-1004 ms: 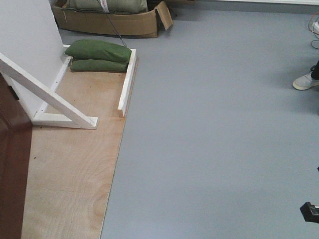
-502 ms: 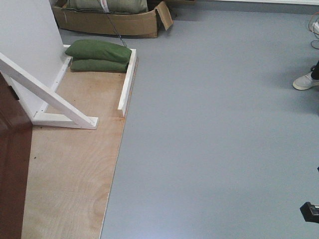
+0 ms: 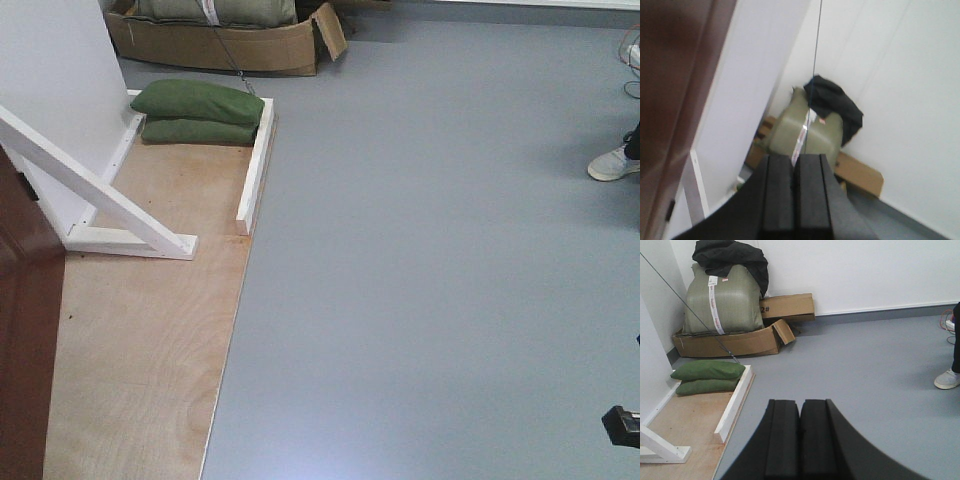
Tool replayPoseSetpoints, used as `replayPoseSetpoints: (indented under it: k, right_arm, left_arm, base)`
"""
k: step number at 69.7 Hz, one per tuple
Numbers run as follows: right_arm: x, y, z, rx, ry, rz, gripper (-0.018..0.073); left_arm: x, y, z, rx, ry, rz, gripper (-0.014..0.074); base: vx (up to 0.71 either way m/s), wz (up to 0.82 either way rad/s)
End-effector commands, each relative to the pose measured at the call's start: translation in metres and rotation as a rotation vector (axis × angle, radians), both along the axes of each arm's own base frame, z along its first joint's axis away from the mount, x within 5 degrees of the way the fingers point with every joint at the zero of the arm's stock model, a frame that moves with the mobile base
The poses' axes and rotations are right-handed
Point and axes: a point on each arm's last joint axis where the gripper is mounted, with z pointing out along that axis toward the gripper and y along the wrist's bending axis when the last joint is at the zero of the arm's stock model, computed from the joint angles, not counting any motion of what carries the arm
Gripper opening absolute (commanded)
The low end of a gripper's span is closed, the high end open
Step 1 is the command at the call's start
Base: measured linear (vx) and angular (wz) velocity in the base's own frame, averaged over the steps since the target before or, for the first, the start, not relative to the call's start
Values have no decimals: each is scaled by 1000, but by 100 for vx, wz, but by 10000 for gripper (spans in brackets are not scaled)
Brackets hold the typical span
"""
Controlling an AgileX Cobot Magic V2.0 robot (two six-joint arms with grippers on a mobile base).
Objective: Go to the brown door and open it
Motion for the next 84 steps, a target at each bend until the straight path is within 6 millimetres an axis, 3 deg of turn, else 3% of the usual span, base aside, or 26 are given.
replayPoseSetpoints:
  k: [1,18,31,45,61,75,84]
  right_arm:
    - [0,-1,7,-17,-86,-9,0]
    - [0,-1,7,-17,-86,-9,0]
    - [0,-1,7,-17,-86,-9,0]
    - [0,-1,7,-17,-86,-9,0]
    - [0,-1,7,-16,-86,-9,0]
    - [0,-1,7,-16,-86,-9,0]
    - [0,-1,7,-16,-86,-9,0]
  left_arm:
    - [-1,5,46,50,-146,45,11]
    - [-24,14,132,268,-293,260,11]
    - [-48,11,168,563,-258,491,11]
    - [-63,13,188,700,-147,700,11]
    - [-71,21,201,919,118,940,11]
    - [-84,29,218,925,338,1109,11]
    - [-94,35,226,790,402,1192,11]
  base:
    - [0,0]
    - [0,0]
    - [0,0]
    - [0,0]
    - [0,0]
    - [0,0]
    - [0,0]
